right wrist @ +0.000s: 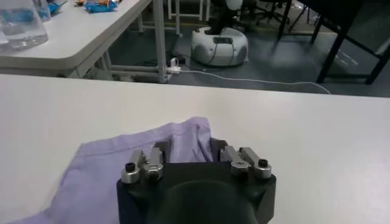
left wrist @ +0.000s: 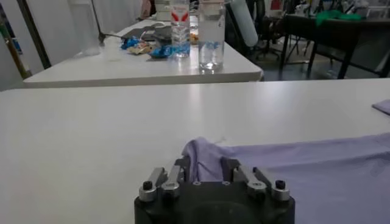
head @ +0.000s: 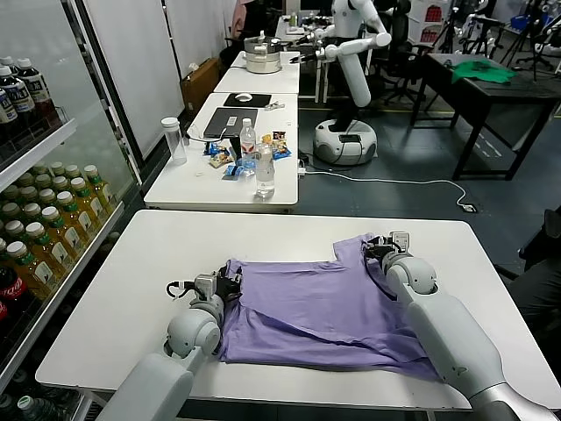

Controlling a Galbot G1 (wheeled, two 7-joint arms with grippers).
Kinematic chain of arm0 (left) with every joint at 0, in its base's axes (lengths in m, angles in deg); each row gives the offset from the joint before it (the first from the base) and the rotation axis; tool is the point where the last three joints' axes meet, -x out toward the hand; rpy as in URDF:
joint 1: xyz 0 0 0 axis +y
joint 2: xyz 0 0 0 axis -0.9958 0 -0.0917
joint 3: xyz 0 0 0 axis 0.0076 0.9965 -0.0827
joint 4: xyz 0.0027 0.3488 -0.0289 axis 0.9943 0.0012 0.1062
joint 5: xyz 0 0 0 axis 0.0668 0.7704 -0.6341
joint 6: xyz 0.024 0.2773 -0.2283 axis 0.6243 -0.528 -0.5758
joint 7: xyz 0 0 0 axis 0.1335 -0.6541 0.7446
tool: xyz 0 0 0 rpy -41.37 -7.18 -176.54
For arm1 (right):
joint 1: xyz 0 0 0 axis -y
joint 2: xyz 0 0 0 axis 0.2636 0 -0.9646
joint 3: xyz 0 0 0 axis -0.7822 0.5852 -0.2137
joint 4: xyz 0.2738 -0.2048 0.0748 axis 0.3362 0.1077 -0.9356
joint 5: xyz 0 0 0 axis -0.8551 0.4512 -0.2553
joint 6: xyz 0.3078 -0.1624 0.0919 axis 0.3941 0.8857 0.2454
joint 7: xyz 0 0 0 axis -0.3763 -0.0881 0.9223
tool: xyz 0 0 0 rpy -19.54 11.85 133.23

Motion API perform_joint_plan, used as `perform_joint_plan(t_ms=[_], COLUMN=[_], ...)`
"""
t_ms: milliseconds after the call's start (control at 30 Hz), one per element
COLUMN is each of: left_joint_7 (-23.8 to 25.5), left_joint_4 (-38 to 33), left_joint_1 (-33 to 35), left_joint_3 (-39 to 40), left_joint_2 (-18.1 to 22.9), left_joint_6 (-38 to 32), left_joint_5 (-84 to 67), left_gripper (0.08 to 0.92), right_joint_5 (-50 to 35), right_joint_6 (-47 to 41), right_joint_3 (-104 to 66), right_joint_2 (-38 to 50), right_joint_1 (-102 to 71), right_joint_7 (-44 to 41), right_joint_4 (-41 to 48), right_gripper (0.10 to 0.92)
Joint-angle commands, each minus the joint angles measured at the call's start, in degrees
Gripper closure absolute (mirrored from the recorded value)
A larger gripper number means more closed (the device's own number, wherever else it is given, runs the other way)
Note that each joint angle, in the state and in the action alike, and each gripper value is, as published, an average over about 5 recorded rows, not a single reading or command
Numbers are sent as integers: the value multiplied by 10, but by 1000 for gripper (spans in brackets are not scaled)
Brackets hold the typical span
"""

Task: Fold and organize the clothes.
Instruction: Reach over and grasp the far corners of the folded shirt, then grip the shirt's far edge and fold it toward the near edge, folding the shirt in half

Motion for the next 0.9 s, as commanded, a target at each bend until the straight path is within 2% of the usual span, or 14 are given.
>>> perform_joint_plan(t_ms=[33, 200, 333, 500, 900], left_joint_7=[9, 15, 14, 14, 22], left_joint_4=[0, -19, -44, -95, -202], left_joint_1=[3, 9, 19, 41, 145], left_joint_3=[1, -3, -8, -16, -39], left_joint_2=[-1, -6, -11, -24, -53], left_joint_6=[-38, -71, -99, -106, -89], left_joint_5=[-20, -34, -38, -51, -65], left_gripper=[666, 805, 900, 910, 910], right_joint_5=[-24, -35, -48, -74, -86], right_joint_6=[-3, -1, 1, -2, -2], right_joint_3=[-2, -30, -55, -95, -230], right_joint_2=[8, 18, 31, 55, 102], right_joint_1=[-27, -65, -90, -128, -314], right_joint_7=[1, 3, 6, 14, 19], right_joint_4=[-28, -84, -149, -241, -415], right_gripper=[724, 870, 915, 916, 916])
